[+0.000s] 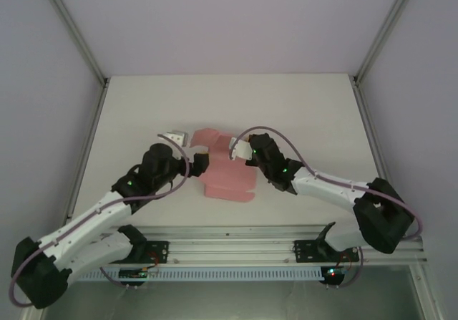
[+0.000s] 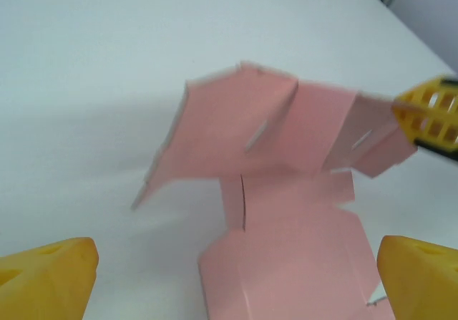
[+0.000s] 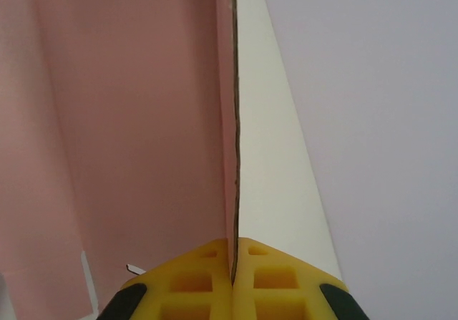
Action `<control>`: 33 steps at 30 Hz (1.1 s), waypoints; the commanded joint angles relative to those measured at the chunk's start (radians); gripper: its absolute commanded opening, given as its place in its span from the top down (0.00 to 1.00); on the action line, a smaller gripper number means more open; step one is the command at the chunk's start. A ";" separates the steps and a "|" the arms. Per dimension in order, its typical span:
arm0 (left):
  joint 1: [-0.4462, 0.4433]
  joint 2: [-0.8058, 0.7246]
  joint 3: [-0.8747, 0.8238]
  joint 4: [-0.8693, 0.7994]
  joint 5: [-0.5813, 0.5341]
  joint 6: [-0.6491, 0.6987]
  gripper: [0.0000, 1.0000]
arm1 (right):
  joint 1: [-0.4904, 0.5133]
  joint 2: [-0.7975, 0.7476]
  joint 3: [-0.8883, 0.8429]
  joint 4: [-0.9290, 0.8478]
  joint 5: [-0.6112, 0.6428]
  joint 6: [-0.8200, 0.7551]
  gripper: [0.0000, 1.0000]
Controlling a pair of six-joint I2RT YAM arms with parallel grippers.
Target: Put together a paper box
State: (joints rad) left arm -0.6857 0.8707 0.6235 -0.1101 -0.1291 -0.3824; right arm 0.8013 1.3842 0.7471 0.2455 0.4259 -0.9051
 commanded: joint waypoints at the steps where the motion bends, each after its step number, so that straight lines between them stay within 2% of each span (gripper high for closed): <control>1: 0.050 -0.052 -0.023 -0.025 0.040 -0.059 0.00 | 0.021 0.064 -0.031 0.188 0.080 -0.143 1.00; 5: 0.136 -0.042 -0.040 -0.052 0.041 -0.127 0.00 | 0.035 0.187 -0.056 0.378 0.163 -0.287 1.00; 10: 0.258 0.071 -0.031 -0.076 0.104 -0.204 0.01 | 0.047 0.346 -0.047 0.533 0.249 -0.359 1.00; 13: 0.304 0.132 -0.029 -0.050 0.133 -0.213 0.00 | 0.054 0.421 -0.047 0.668 0.290 -0.415 1.00; 15: 0.328 0.170 -0.031 -0.021 0.136 -0.212 0.00 | 0.058 0.448 -0.043 0.694 0.309 -0.428 1.00; 20: 0.405 0.300 0.001 0.052 0.194 -0.238 0.00 | 0.068 0.433 -0.050 0.681 0.307 -0.383 1.00; 28: 0.419 0.496 0.098 0.106 0.283 -0.203 0.00 | 0.075 0.304 -0.072 0.609 0.274 -0.346 1.00; 33: 0.424 0.562 0.114 0.135 0.273 -0.208 0.01 | 0.059 0.289 -0.080 0.627 0.264 -0.367 1.00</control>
State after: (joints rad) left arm -0.2729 1.4090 0.7071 -0.0097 0.1238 -0.5957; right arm 0.8665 1.6882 0.6792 0.8543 0.6933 -1.2732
